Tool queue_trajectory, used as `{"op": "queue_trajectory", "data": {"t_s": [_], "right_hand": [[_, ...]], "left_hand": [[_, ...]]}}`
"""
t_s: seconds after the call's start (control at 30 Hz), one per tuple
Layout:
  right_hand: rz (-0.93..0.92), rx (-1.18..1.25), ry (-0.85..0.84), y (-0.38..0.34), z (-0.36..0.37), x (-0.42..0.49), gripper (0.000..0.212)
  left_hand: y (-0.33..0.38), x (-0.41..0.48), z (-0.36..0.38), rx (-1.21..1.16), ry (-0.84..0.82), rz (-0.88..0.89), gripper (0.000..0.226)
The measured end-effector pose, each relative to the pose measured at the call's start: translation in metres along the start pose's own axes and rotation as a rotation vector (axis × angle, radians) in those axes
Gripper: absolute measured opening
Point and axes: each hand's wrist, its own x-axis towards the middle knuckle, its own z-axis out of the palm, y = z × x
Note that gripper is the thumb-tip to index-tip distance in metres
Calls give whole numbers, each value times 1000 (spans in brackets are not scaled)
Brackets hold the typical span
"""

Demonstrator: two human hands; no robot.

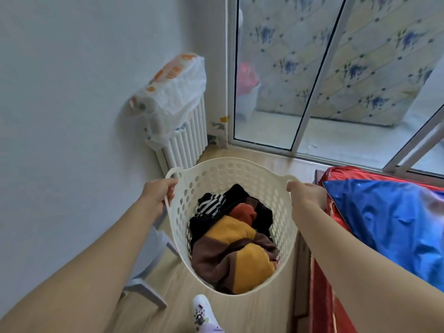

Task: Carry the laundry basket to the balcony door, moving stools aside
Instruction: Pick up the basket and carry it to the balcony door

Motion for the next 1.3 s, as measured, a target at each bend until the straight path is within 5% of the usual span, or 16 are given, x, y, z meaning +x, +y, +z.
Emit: {"op": "queue_trajectory", "data": {"t_s": [0.53, 0.67, 1.3], "right_hand": [[181, 35, 225, -127, 179, 257, 20], [200, 71, 230, -164, 218, 325, 7], [404, 24, 262, -288, 425, 620, 17]], "left_hand": [[139, 325, 208, 185, -225, -125, 8], [174, 389, 259, 197, -216, -105, 10], [285, 707, 471, 291, -244, -281, 10]]}}
